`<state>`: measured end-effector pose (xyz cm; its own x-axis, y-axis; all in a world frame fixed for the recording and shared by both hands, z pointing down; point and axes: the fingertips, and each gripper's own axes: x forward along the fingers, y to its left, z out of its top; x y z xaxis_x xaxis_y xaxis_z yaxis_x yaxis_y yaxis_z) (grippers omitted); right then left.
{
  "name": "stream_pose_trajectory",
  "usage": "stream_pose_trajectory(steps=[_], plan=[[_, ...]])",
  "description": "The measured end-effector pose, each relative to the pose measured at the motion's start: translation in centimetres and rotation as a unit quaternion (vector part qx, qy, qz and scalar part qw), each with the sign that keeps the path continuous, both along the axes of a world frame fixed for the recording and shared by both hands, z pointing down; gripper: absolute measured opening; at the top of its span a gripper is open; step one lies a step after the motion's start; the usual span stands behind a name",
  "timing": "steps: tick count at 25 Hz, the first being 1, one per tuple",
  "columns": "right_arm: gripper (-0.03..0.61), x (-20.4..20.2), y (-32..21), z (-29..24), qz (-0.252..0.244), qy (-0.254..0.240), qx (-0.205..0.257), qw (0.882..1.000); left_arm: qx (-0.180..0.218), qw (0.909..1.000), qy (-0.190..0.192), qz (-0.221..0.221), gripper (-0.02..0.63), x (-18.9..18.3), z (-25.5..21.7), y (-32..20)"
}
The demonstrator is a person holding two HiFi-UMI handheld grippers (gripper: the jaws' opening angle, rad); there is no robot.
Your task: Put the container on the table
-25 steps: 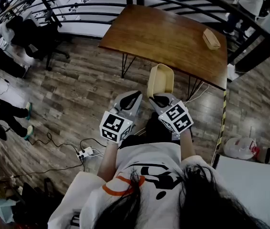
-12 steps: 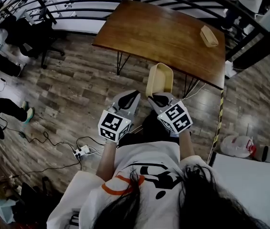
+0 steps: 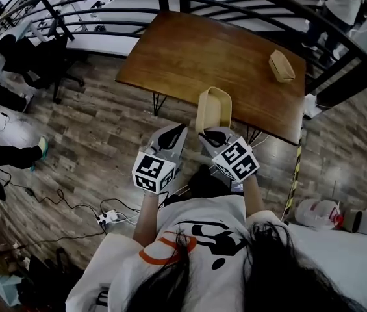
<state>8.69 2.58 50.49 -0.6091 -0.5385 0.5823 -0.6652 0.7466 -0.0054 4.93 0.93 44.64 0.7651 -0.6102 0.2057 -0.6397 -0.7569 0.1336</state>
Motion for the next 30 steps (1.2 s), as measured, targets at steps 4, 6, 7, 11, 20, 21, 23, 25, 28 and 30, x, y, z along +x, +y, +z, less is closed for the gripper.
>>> stream_pose_trajectory(steps=[4, 6, 7, 11, 20, 21, 23, 25, 28, 30], plan=[[0.041, 3.0, -3.6, -0.4, -0.020, 0.004, -0.002, 1.000, 0.002, 0.9999, -0.002, -0.015, 0.002, 3.0, -0.6, -3.8], [0.041, 4.1, -5.2, -0.4, -0.032, 0.003, -0.003, 0.999, 0.001, 0.9997, -0.005, -0.023, 0.002, 4.2, -0.7, -5.3], [0.041, 4.6, -5.9, -0.4, -0.036, 0.003, -0.003, 0.999, 0.000, 0.9996, -0.007, -0.026, 0.002, 4.8, -0.6, -5.9], [0.041, 5.9, -8.0, 0.1, -0.056, 0.005, -0.003, 0.998, -0.004, 0.9990, -0.014, -0.042, 0.002, 6.2, -0.1, -7.7], [0.041, 6.9, -11.3, 1.0, -0.076, -0.011, -0.006, 0.997, -0.006, 0.9980, -0.042, -0.047, 0.002, 8.0, 0.4, -10.5], [0.041, 6.8, -11.6, 1.1, -0.078, -0.012, -0.007, 0.997, -0.007, 0.9979, -0.043, -0.048, 0.002, 8.0, 0.5, -10.7], [0.041, 6.6, -11.9, 1.2, -0.081, -0.012, -0.009, 0.997, -0.009, 0.9978, -0.045, -0.049, 0.002, 7.9, 0.5, -11.2], [0.041, 6.5, -12.3, 1.3, -0.083, -0.013, -0.010, 0.996, -0.010, 0.9978, -0.045, -0.048, 0.002, 7.9, 0.6, -11.8], [0.041, 6.4, -13.3, 1.5, -0.081, -0.011, -0.012, 0.997, -0.012, 0.9981, -0.043, -0.042, 0.002, 7.9, 0.9, -13.0], [0.041, 6.2, -14.1, 1.6, -0.077, -0.009, -0.013, 0.997, -0.014, 0.9984, -0.041, -0.037, 0.002, 7.8, 1.0, -13.7]])
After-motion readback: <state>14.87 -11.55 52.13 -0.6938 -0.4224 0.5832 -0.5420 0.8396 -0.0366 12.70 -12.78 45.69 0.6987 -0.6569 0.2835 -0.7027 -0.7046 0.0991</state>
